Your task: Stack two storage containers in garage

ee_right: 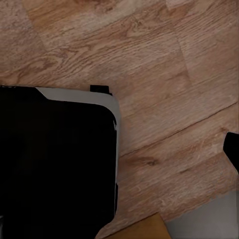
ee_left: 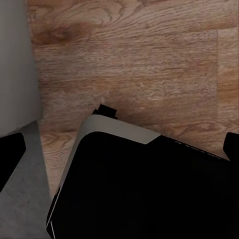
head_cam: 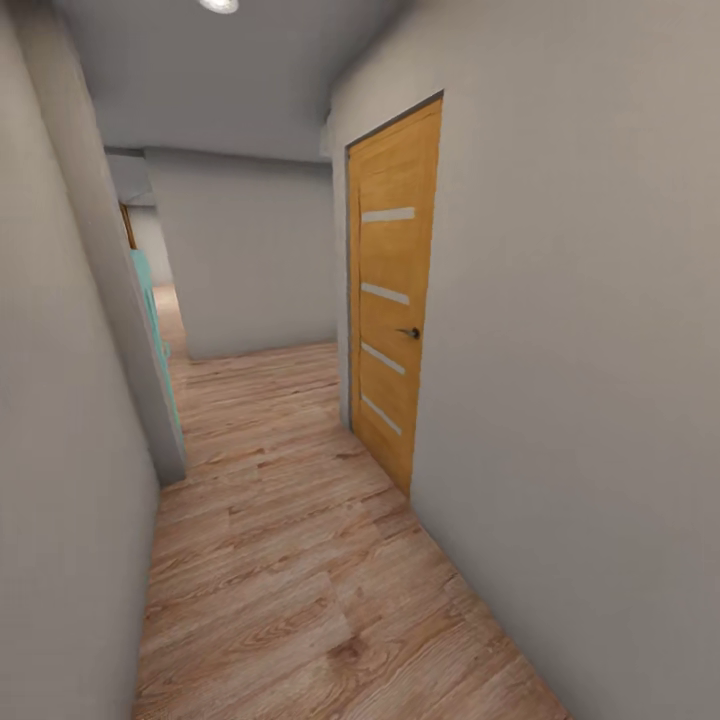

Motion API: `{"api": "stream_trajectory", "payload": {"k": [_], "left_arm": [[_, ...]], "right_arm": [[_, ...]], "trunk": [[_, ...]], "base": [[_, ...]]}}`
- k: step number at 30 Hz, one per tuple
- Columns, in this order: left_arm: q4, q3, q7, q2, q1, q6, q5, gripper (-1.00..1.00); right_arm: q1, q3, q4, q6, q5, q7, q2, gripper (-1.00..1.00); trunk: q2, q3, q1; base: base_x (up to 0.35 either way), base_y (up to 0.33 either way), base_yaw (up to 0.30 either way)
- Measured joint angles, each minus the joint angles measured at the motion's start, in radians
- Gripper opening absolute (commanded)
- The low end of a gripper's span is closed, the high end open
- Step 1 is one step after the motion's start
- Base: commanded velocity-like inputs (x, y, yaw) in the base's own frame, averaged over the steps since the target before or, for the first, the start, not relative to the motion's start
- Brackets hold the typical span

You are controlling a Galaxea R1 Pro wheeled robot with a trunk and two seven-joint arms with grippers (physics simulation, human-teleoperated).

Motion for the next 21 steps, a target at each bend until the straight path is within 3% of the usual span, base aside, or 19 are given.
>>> {"api": "stream_trajectory", "payload": {"k": [7, 21], "left_arm": [[0.0, 0.0, 0.0, 0.0, 0.0, 0.0, 0.0, 1.0], [0.0, -0.001, -0.001, -0.002, 0.0, 0.004, -0.004, 1.0]], "right_arm": [[0.0, -0.002, 0.0, -0.001, -0.003, 0.0, 0.0, 1.0], [0.0, 0.006, 0.0, 0.001, 0.001, -0.003, -0.007, 1.0]], "trunk": [[0.0, 0.0, 0.0], [0.0, 0.0, 0.0]], "base": [[0.315, 0.0, 0.226], [0.321, 0.0, 0.014]]}}
